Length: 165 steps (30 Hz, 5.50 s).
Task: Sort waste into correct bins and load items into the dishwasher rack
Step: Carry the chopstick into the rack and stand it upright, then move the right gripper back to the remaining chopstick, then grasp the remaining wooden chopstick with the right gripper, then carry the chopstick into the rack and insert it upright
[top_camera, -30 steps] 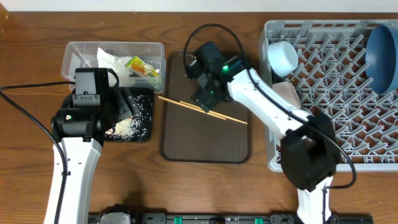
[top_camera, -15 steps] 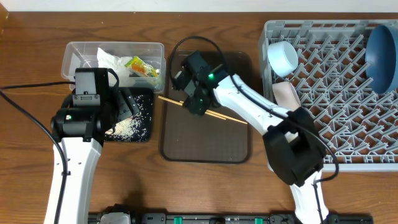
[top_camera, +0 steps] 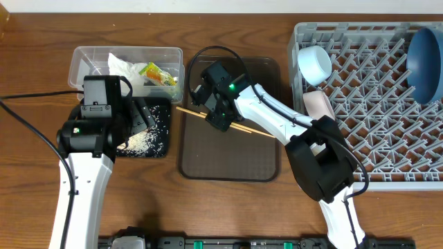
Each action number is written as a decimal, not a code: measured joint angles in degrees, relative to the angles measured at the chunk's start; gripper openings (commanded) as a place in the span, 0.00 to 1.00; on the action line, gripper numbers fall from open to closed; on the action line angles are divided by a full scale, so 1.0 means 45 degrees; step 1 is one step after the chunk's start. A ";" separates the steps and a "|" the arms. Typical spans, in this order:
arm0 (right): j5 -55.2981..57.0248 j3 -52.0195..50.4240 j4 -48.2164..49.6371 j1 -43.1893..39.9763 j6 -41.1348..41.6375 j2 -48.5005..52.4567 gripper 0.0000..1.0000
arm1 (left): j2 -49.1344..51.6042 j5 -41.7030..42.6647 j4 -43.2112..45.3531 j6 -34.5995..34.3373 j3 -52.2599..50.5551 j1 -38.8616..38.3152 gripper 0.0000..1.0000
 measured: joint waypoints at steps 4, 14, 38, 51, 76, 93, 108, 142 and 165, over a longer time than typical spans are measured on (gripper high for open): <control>0.0126 0.0000 -0.0039 0.0005 -0.0010 0.0204 0.33 | 0.0000 0.0000 0.0005 0.0000 0.0000 0.0000 0.90; 0.0986 0.0063 -0.0238 0.0005 -0.0073 0.0495 0.01 | 0.0000 0.0000 0.0000 0.0000 0.0000 0.0000 0.91; 0.1481 0.8092 -0.7451 -0.2414 0.3395 0.0894 0.01 | 0.0000 0.0000 -0.0005 0.0000 0.0000 0.0000 0.90; 0.2560 0.9413 -0.9680 -0.8170 0.6091 0.0894 0.01 | 0.0000 0.0000 0.0000 0.0000 0.0000 0.0000 0.91; 0.2885 0.5610 -0.6975 -0.9598 0.4770 0.0894 0.65 | 0.0000 0.0000 0.0000 0.0000 0.0000 0.0000 0.91; 0.1705 0.7553 -0.7509 -0.5421 0.2370 0.0714 0.72 | 0.0000 0.0000 0.0005 0.0000 0.0000 0.0000 0.91; 0.0204 0.6489 -0.6232 -0.1574 0.1161 0.1370 0.64 | 0.0000 0.0000 0.0000 0.0005 0.0000 0.0000 0.91; -0.0117 0.6251 -0.5333 -0.0515 0.0583 0.3895 0.01 | 0.0005 0.0000 0.0000 0.0005 0.0000 0.0000 0.91; 0.0510 0.7553 -0.6232 -0.6557 0.3288 -0.0816 0.01 | 0.0005 0.0000 0.0000 0.0000 0.0000 0.0000 0.91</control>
